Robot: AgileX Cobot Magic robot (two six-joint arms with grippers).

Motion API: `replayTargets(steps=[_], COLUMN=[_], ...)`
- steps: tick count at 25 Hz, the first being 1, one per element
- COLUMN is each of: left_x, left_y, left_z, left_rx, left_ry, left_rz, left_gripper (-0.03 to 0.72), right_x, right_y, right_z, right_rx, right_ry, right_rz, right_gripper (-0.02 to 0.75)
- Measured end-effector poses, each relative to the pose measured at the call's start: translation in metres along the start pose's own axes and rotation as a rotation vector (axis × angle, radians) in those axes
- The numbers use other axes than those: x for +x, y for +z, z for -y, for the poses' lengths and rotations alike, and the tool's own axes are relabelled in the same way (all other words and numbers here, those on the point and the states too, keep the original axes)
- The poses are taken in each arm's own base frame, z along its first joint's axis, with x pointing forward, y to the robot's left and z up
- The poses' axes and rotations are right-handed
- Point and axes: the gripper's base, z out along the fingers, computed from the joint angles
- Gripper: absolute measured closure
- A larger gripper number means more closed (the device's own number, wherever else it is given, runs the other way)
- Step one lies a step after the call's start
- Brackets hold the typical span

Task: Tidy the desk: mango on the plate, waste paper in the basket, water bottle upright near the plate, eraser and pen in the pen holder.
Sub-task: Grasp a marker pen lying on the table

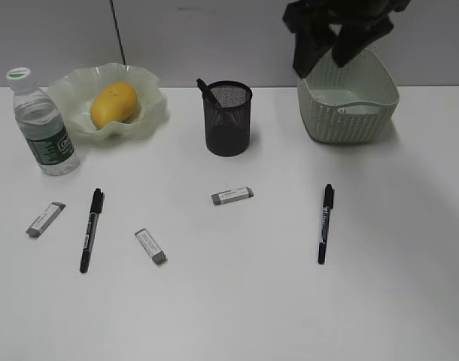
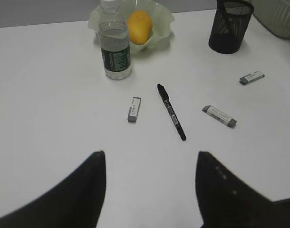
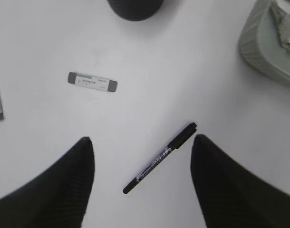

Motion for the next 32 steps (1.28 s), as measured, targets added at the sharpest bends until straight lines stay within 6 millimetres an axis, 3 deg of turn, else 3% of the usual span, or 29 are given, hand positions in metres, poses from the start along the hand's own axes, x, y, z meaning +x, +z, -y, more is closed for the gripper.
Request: replayTargets(steps=[5,9,12,20,25,32], left_x=[0.000,0.000,0.000,0.000,0.000,0.000], left_y=[0.000,0.000,0.000,0.000,0.000,0.000], left_z=[0.000,0.000,0.000,0.000,0.000,0.000], left_rx=[0.000,0.000,0.000,0.000,0.000,0.000], left_ry=[0.000,0.000,0.001,0.001,0.001,0.001], left_rz=[0.000,0.000,0.000,0.000,0.000,0.000], left_gripper=[0.235,0.235,0.235,0.235,0.235,0.235], right_x=[0.029,0.078,0.120,0.223,0.275,0.330], right_y=[-0.040,-0.067,-0.081,-0.101,-0.113,-0.126], right_z=[0.026,0.043,0.044,0.020,0.007,-0.008], right_rx=[0.035,0.067,0.083,0.098,0.111,0.128], right_ry=[0.089,0.163,0.204,0.239,0.233,0.214], right_rz=[0.027,0.007,0.011,0.114,0.250,0.452], right_gripper=[0.235,0.237,0.237,0.237,0.237,0.237])
